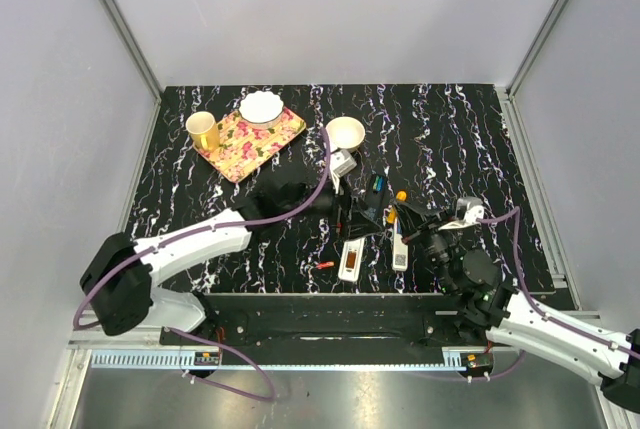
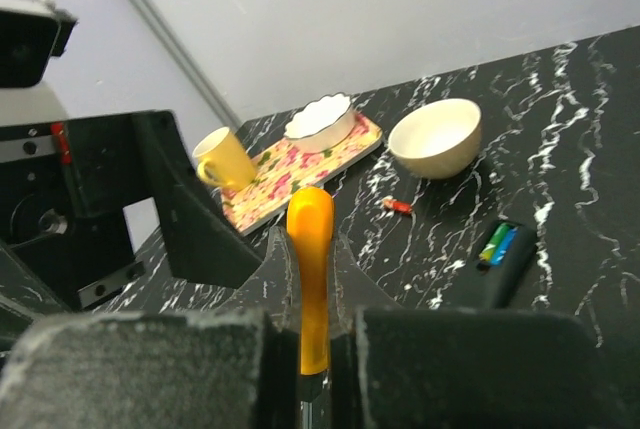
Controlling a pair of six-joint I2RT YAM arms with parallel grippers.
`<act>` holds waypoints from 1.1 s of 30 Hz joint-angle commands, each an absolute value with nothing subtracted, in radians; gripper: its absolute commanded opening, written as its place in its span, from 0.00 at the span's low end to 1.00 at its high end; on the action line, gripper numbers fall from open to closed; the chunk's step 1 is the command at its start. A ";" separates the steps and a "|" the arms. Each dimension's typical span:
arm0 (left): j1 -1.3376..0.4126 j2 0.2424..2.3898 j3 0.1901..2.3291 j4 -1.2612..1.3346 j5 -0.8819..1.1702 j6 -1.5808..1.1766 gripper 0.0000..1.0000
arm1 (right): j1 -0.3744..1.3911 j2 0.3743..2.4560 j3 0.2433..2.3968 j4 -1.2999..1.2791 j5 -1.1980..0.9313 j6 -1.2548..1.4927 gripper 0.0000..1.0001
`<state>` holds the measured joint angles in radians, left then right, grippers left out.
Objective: Unload the batteries from the remote control
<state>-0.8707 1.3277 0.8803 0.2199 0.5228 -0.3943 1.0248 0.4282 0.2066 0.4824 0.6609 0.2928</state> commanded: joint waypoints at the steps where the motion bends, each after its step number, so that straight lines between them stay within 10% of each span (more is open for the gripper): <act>1: -0.913 1.390 0.933 0.393 0.651 -0.437 0.91 | 1.022 0.478 0.248 0.528 0.548 0.356 0.00; 9: -0.930 1.470 0.971 0.399 0.621 -0.456 0.77 | 1.020 0.477 0.247 0.595 0.482 0.376 0.00; 18: -0.930 1.447 0.945 0.391 0.572 -0.445 0.00 | 1.020 0.433 0.244 0.604 0.451 0.420 0.00; 23: -0.890 1.368 0.920 0.275 0.495 -0.434 0.00 | 1.022 0.462 0.284 0.562 0.404 0.407 0.01; 33: -0.798 1.155 0.855 -0.059 0.462 -0.367 0.00 | 0.885 0.609 0.475 0.365 -0.039 0.398 0.87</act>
<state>-0.8009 1.2545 0.8814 0.0746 0.5030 -0.4168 0.9775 0.5533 0.3832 0.4118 0.2504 0.3672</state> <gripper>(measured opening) 0.245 0.770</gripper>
